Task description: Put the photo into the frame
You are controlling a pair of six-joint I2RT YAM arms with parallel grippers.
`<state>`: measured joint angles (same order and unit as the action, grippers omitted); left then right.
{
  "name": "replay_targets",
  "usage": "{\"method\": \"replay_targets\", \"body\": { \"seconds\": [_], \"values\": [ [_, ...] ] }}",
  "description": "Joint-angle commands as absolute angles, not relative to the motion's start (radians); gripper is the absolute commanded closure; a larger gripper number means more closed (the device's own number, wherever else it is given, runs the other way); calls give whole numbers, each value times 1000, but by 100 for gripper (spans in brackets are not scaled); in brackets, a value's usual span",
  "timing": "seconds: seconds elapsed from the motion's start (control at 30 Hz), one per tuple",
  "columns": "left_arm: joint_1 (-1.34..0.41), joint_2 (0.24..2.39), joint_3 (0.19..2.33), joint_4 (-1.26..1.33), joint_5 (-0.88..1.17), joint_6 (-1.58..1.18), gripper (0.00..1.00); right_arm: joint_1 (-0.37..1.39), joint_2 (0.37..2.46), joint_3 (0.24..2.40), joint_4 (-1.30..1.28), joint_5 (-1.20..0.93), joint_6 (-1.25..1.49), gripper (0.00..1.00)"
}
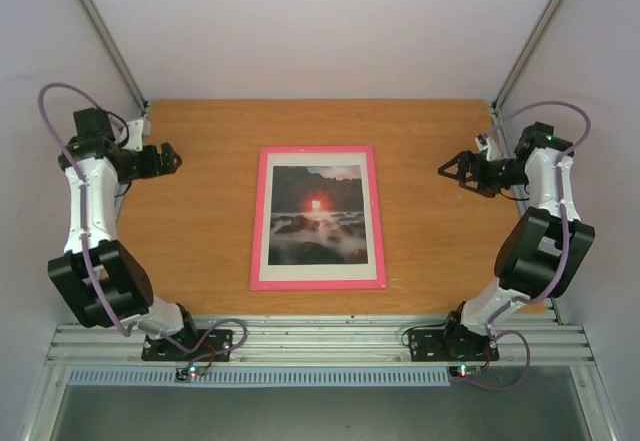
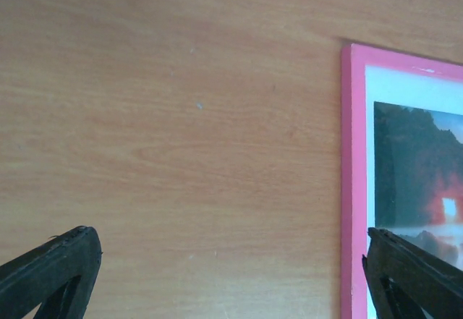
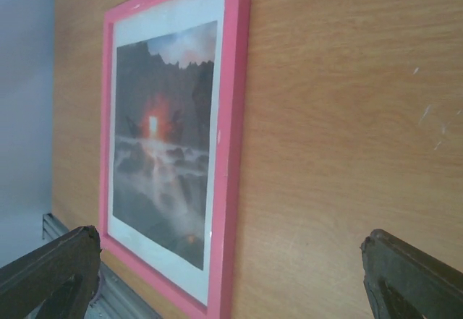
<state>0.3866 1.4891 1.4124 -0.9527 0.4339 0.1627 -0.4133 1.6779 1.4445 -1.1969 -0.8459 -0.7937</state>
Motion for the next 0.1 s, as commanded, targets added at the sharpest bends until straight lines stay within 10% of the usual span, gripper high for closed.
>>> {"method": "replay_targets", "body": {
  "seconds": [0.0, 0.07],
  "values": [
    [389, 1465, 1359, -874, 408, 86, 0, -413, 1617, 1426, -1128, -897, -738, 2],
    [390, 1456, 1351, -864, 399, 70, 1, -412, 1615, 1426, -1119, -897, -729, 2]
  ]
}}
